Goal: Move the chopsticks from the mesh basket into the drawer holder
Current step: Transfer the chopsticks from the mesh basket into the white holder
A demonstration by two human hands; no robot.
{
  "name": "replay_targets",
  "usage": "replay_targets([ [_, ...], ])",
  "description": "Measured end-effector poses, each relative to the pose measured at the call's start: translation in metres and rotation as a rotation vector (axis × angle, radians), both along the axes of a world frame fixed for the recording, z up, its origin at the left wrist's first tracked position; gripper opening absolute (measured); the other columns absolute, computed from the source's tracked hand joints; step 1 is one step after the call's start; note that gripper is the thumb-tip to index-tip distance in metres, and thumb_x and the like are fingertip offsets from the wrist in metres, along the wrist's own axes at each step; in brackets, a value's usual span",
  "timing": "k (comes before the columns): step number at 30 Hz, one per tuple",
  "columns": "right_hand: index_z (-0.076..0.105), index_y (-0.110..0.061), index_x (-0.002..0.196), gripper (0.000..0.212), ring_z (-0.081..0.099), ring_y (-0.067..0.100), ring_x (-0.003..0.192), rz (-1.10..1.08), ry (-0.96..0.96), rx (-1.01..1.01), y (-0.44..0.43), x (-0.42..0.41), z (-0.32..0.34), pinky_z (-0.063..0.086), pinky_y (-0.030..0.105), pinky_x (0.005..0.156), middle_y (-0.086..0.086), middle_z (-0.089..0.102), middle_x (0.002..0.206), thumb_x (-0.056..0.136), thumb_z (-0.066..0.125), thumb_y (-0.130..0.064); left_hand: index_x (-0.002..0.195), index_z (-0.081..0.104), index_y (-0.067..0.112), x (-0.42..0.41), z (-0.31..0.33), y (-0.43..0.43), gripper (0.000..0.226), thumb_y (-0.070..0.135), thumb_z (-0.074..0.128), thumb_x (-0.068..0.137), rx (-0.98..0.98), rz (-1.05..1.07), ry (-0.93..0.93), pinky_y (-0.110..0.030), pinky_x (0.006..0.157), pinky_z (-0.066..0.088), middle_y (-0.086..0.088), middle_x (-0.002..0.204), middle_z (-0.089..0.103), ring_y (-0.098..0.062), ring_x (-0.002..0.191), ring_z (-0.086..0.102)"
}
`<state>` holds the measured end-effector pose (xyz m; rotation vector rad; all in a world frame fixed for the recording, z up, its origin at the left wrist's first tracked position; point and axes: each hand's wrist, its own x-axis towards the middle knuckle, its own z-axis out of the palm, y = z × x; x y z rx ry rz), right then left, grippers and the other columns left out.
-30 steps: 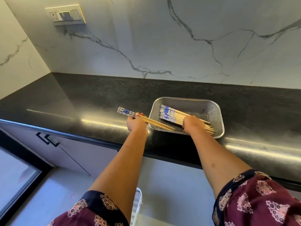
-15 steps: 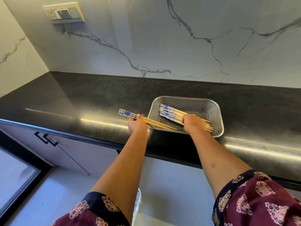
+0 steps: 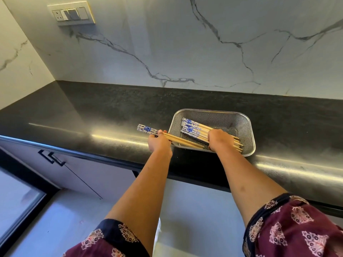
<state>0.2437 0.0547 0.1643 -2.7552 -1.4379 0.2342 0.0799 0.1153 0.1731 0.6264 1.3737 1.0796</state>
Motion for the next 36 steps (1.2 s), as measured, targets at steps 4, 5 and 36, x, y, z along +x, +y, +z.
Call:
replay_targets([
  [4,0.061,-0.013,0.119,0.027,0.061,0.027,0.109,-0.045,-0.058,-0.009,0.001,0.0,-0.002,0.047,0.035,0.081,0.008,0.065,0.117,0.094,0.051,-0.01,0.105,0.053,0.008,0.001,0.0,-0.001,0.015,0.021,0.05,0.097,0.004,-0.009,0.007,-0.03,0.075,0.053,-0.006,0.096,0.064,-0.017,0.085,0.064],
  [5,0.061,-0.013,0.119,0.027,0.061,0.027,0.109,-0.052,-0.072,-0.014,0.002,0.0,-0.002,0.046,0.035,0.081,0.007,0.065,0.117,0.095,0.05,-0.01,0.104,0.053,0.008,0.001,0.0,-0.001,0.015,0.021,0.05,0.097,0.004,-0.012,0.006,-0.03,0.075,0.053,-0.006,0.096,0.064,-0.017,0.084,0.064],
  [36,0.06,-0.019,0.104,0.015,0.062,0.006,0.067,0.4,0.731,0.262,0.008,-0.127,0.07,0.047,0.012,0.05,0.001,0.067,0.089,0.1,0.047,-0.025,0.095,0.063,0.012,-0.084,0.035,-0.002,0.008,0.019,0.059,0.093,0.099,-0.216,-0.305,-0.028,0.069,0.06,-0.008,0.086,0.07,-0.017,0.079,0.07],
])
